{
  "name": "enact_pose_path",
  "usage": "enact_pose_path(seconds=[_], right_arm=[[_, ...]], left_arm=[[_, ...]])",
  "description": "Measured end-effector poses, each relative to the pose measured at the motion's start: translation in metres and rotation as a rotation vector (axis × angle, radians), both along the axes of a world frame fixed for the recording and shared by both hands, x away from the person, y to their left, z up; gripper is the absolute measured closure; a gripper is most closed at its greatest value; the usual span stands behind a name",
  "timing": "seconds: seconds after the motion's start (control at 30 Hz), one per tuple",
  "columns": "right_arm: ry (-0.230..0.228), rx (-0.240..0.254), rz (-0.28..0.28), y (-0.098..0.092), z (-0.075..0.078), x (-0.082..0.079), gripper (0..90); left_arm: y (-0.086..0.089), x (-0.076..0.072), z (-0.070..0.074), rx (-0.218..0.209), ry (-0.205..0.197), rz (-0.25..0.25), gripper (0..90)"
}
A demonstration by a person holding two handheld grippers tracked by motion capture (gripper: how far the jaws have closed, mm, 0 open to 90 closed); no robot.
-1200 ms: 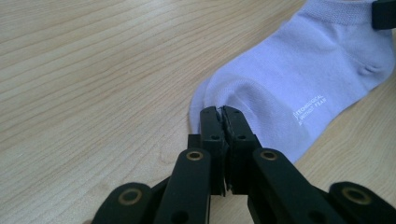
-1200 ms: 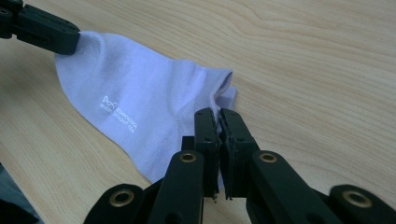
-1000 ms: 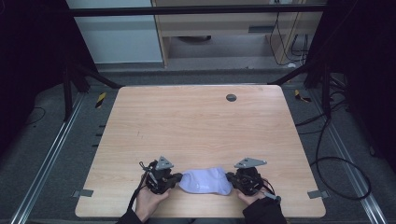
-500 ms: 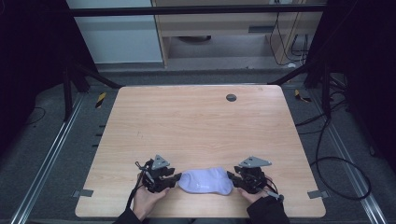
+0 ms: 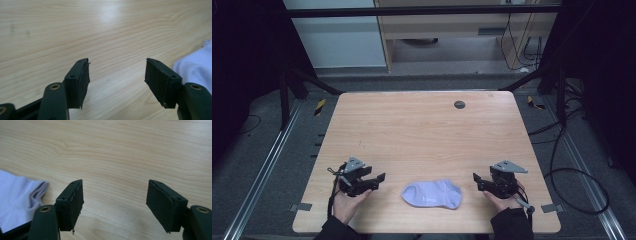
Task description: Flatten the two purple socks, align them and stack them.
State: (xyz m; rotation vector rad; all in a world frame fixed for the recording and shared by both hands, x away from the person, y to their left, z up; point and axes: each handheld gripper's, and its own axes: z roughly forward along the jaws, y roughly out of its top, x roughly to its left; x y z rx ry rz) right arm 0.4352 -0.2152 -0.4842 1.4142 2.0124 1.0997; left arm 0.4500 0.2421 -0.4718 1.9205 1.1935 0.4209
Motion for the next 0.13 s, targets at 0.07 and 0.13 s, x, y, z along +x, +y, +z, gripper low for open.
enact_pose_path(seconds=[0.07,0.13], right_arm=[[0.003,0.012,-0.019,-0.005,-0.001,0.001,27.5],[-0.001,0.014,-0.031,-0.011,-0.001,0.003,25.7]], left_arm=[[0.013,0.003,-0.001,0.0,-0.007,0.025,33.7],[0.023,0.005,-0.001,-0.003,-0.007,0.046,32.7]])
